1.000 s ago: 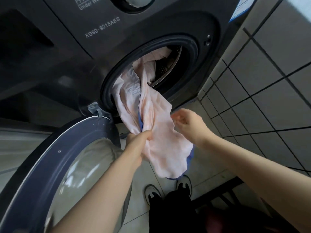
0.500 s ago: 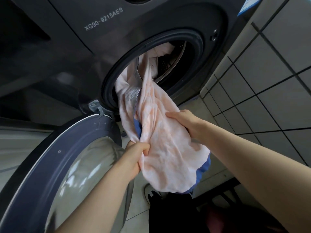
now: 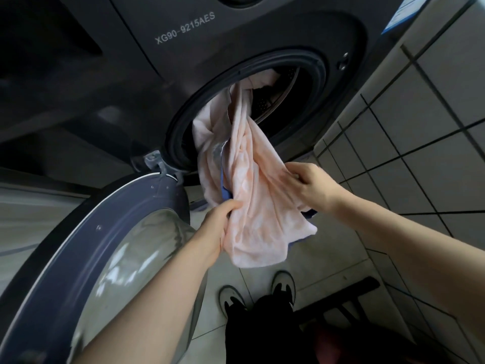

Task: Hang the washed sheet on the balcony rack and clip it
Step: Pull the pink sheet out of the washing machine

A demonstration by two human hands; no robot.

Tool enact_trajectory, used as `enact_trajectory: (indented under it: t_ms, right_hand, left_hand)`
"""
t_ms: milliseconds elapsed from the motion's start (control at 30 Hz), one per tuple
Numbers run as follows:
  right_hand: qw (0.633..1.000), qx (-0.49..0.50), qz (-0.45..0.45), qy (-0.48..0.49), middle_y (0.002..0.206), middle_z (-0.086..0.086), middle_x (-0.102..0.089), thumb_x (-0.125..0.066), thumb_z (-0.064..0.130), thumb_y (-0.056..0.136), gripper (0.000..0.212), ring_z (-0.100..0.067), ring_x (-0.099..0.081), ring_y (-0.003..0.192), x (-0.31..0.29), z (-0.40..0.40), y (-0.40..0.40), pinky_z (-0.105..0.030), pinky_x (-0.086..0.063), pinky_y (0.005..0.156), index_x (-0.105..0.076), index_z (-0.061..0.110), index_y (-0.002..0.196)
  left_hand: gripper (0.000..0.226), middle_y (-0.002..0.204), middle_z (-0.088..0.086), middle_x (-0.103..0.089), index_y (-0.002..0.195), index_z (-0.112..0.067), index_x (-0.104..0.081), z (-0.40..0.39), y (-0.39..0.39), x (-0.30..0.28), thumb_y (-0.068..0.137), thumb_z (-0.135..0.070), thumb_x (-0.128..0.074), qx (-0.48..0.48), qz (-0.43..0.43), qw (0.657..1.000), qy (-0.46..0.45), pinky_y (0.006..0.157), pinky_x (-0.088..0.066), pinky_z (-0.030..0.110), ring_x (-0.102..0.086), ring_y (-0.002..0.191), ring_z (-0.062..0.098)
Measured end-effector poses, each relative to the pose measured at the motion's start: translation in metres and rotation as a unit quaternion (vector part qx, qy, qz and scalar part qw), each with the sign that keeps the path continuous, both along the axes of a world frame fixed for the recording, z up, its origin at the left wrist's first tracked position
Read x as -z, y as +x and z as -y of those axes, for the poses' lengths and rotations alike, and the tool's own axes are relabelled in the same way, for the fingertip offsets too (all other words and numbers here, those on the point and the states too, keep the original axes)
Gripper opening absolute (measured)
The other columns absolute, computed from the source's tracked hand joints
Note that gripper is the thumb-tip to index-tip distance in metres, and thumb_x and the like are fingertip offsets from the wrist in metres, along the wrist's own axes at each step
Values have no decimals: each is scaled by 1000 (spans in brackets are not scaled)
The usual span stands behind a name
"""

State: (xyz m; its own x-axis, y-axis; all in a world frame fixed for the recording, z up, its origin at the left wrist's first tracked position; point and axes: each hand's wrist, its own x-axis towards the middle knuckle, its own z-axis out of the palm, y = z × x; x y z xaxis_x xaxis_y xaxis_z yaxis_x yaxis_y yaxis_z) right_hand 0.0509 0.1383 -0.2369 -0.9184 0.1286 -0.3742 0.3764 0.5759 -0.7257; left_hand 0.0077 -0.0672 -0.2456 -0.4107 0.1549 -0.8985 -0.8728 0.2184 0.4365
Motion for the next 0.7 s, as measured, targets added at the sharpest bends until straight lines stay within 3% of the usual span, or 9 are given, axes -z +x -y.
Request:
enact_trajectory:
  t_ms: [67, 133, 200, 300, 367, 467, 567, 633, 700]
  right_hand:
    - [998, -47, 34, -20, 83, 4, -62, -53, 23, 89, 10, -15, -60, 76, -6, 5, 1, -28, -48, 69, -61, 19, 94]
    - [994, -92, 54, -27, 98, 4, -65, -60, 15, 82, 31, -17, -61, 90, -10, 11, 3, -31, -48, 81, -60, 20, 113]
    - [993, -108, 54, -14, 101, 5, -66, -57, 11, 80, 41, -17, -60, 92, -13, 14, 4, -30, -47, 84, -59, 24, 119]
    - [987, -120, 78, 69, 81, 5, -61, -48, 7, 80, 23, -22, -55, 78, -15, 11, 5, -38, -46, 76, -62, 20, 92]
    - [980, -93, 124, 128, 69, 1, -51, -47, 7, 82, 11, -23, -47, 72, -15, 1, 3, -40, -46, 71, -47, 12, 72]
    - [973, -49, 161, 160, 74, -7, -61, -50, 12, 83, 11, -29, -56, 77, -16, -13, 4, -39, -46, 68, -52, 10, 72]
    - [987, -51, 48, 142, 84, -8, -58, -55, 12, 88, 16, -26, -53, 84, -17, -16, 11, -29, -36, 69, -57, 9, 73]
    - [989, -79, -48, 113, 95, -9, -63, -57, 9, 90, 11, -22, -53, 99, -19, -11, 16, -4, -31, 83, -65, 3, 88]
    - [987, -107, -87, 82, 102, -6, -67, -56, 11, 92, 15, -17, -51, 112, -20, -5, 18, -3, -28, 98, -66, 1, 96]
  left_hand:
    - [40, 101, 4, -75, 108, -21, -65, 0, -1, 1, 74, -38, -77, 10, -1, 1000, 14, 92, -53, 42, -71, 95, 24]
    - [51, 96, 2, -75, 108, -21, -67, 1, 0, 5, 64, -42, -83, 11, -31, 999, -17, 88, -56, 41, -72, 89, 22]
    - [45, 90, 4, -76, 101, -19, -68, 0, 0, 6, 62, -34, -83, -6, -67, 996, -59, 85, -57, 42, -73, 84, 24]
    - [55, 92, 10, -74, 100, -13, -66, -2, -4, 5, 50, -32, -77, -52, -91, 990, -96, 82, -58, 45, -71, 83, 28]
    - [60, 94, 11, -73, 99, -9, -66, -2, -6, 8, 46, -33, -75, -66, -112, 985, -114, 80, -58, 45, -70, 83, 29]
    - [48, 92, 10, -73, 95, -7, -67, -2, -7, 8, 55, -32, -74, -60, -128, 984, -108, 81, -58, 43, -70, 84, 28]
    - [48, 93, 11, -74, 98, -7, -67, -2, -7, 10, 58, -31, -73, -51, -115, 990, -64, 89, -55, 47, -70, 89, 28]
    - [53, 94, 11, -74, 98, -7, -68, 0, -6, 15, 52, -33, -73, -48, -112, 991, -49, 93, -52, 50, -70, 92, 28]
    - [60, 97, 9, -74, 99, -10, -68, 3, -5, 20, 47, -39, -73, -52, -116, 991, -52, 95, -51, 49, -69, 95, 27]
